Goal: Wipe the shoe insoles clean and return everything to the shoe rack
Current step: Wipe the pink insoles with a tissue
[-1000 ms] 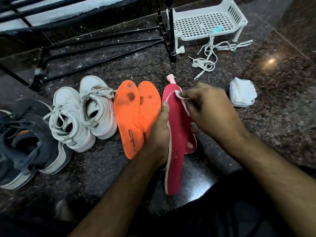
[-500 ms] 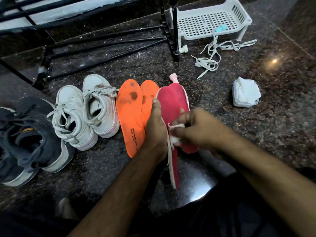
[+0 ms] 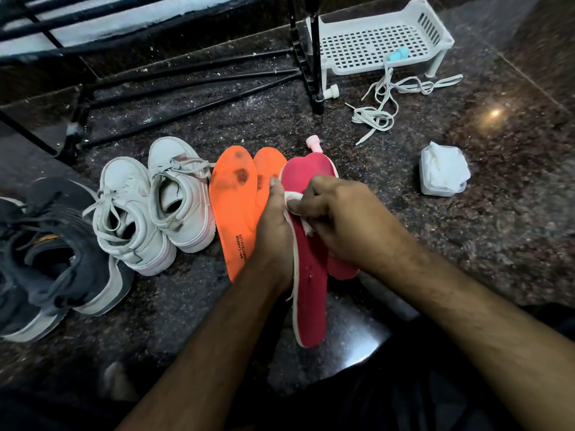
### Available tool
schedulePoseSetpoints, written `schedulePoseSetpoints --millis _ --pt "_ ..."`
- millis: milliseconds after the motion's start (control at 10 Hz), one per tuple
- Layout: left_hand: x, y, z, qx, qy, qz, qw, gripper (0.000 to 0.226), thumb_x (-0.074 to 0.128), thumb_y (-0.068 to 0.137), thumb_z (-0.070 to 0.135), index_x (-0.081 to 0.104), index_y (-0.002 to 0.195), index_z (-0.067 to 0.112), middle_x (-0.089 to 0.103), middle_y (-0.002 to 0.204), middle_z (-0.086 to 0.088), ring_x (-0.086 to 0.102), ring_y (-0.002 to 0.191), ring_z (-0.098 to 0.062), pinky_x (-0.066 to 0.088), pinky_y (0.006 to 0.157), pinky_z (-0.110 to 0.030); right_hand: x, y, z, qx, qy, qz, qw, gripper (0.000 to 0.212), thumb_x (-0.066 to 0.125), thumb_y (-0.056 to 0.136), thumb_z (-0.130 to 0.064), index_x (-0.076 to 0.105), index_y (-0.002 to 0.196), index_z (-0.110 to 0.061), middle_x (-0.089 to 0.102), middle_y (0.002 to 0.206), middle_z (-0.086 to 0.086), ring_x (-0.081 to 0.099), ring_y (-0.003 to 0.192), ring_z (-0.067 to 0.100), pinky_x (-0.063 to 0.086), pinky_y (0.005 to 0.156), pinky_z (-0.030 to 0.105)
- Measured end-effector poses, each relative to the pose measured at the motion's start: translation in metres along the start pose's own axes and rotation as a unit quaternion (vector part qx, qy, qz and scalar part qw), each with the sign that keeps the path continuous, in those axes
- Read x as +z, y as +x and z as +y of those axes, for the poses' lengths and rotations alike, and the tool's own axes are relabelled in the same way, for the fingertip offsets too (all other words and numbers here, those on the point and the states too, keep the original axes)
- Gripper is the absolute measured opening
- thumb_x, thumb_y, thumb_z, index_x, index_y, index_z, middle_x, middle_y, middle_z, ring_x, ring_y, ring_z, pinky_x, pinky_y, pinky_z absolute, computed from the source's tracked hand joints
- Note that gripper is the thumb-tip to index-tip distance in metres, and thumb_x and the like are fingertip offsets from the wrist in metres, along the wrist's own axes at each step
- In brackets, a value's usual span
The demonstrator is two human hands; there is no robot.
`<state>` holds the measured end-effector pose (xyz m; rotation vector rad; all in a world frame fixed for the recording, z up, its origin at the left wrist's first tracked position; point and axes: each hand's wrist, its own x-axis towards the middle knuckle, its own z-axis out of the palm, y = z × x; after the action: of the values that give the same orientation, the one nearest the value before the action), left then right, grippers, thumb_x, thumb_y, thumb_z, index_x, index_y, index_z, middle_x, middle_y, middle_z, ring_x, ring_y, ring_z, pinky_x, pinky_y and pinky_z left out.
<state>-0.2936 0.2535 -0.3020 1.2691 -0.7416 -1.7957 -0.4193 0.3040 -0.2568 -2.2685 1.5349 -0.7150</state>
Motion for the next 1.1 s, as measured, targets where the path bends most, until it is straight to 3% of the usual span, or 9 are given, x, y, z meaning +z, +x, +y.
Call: schedulePoseSetpoints --millis 200,300,400,500,600,800,900,1000,1100 --pt "0.012 -0.022 -0.005 -0.138 -0.058 -0.093 0.984 0.080 0.030 0.097 0.067 0.077 0.076 0.006 0.071 0.079 -0.012 0.069 0.065 -0.022 0.059 0.061 -0.029 -0.021 -0.010 -0.010 -0.083 -0.183 -0.208 0.957 0.020 0.053 0.095 -0.018 0.065 0.109 -0.024 0.052 0.103 -0.002 0.064 0.090 0.024 0.052 0.068 0.039" --pt "0.021 -0.024 -0.008 -0.135 -0.061 -0.123 0.981 0.077 0.027 0.099 0.065 0.076 0.075 0.012 0.068 0.071 -0.008 0.064 0.061 -0.021 0.049 0.065 -0.030 -0.040 -0.017 -0.006 -0.004 -0.192 -0.205 0.960 0.037 0.066 0.086 -0.026 0.058 0.122 -0.035 0.049 0.111 -0.007 0.061 0.102 0.019 0.056 0.073 0.040" --pt "0.025 -0.026 -0.017 -0.123 -0.050 -0.143 0.981 0.064 0.025 0.100 0.064 0.068 0.106 0.017 0.072 0.080 -0.008 0.068 0.066 -0.024 0.039 0.070 -0.038 -0.041 -0.017 0.004 0.031 -0.174 -0.073 0.982 0.048 0.074 0.074 -0.021 0.063 0.121 -0.027 0.055 0.104 0.000 0.063 0.092 0.025 0.054 0.066 0.035" --pt "0.029 -0.028 -0.014 -0.113 -0.046 -0.128 0.984 0.063 0.028 0.099 0.065 0.060 0.130 0.020 0.072 0.106 -0.012 0.069 0.084 -0.027 0.043 0.074 -0.042 -0.035 -0.008 0.006 0.075 -0.196 -0.025 0.977 0.044 0.077 0.072 -0.017 0.065 0.114 -0.023 0.054 0.099 0.000 0.062 0.086 0.024 0.041 0.059 0.029" --pt "0.036 -0.034 -0.006 -0.118 -0.071 -0.074 0.988 0.073 0.032 0.098 0.064 0.053 0.141 0.009 0.058 0.131 -0.023 0.056 0.116 -0.034 0.046 0.094 -0.047 -0.015 -0.003 0.004 0.110 -0.175 -0.077 0.975 0.039 0.077 0.072 -0.014 0.063 0.107 -0.023 0.048 0.093 -0.002 0.063 0.083 0.027 0.052 0.062 0.036" --pt "0.011 -0.010 -0.021 -0.050 -0.007 0.007 0.999 0.061 0.037 0.099 0.064 0.067 0.084 0.012 0.069 0.077 -0.007 0.066 0.068 -0.020 0.055 0.068 -0.028 0.015 -0.016 -0.017 0.161 0.014 -0.050 0.986 0.013 0.055 0.083 -0.009 0.068 0.085 -0.014 0.068 0.082 0.006 0.064 0.078 0.027 0.049 0.072 0.030" --pt "0.009 -0.010 -0.012 -0.023 0.037 -0.028 0.999 0.064 0.032 0.103 0.058 0.061 0.079 0.006 0.066 0.061 0.001 0.062 0.049 -0.010 0.049 0.047 -0.017 0.007 -0.018 -0.016 0.237 0.207 -0.083 0.946 0.015 0.058 0.081 -0.010 0.073 0.082 -0.013 0.074 0.072 0.004 0.066 0.064 0.014 0.049 0.068 0.019" --pt "-0.001 0.002 -0.012 -0.044 0.023 -0.070 0.996 0.071 0.033 0.102 0.061 0.063 0.095 -0.003 0.071 0.079 -0.002 0.065 0.059 -0.009 0.049 0.050 -0.020 -0.002 -0.020 -0.019 0.331 0.476 -0.069 0.812 0.016 0.056 0.089 0.005 0.072 0.089 0.001 0.072 0.072 0.011 0.064 0.055 0.011 0.052 0.053 0.019" --pt "-0.010 0.015 -0.005 -0.021 0.036 -0.001 0.999 0.075 0.034 0.088 0.078 0.066 0.094 0.010 0.069 0.076 -0.007 0.070 0.063 -0.030 0.054 0.050 -0.029 -0.009 -0.016 -0.018 0.357 0.576 -0.023 0.735 0.019 0.052 0.091 0.010 0.068 0.102 0.011 0.069 0.077 0.013 0.063 0.057 0.012 0.056 0.054 0.018"
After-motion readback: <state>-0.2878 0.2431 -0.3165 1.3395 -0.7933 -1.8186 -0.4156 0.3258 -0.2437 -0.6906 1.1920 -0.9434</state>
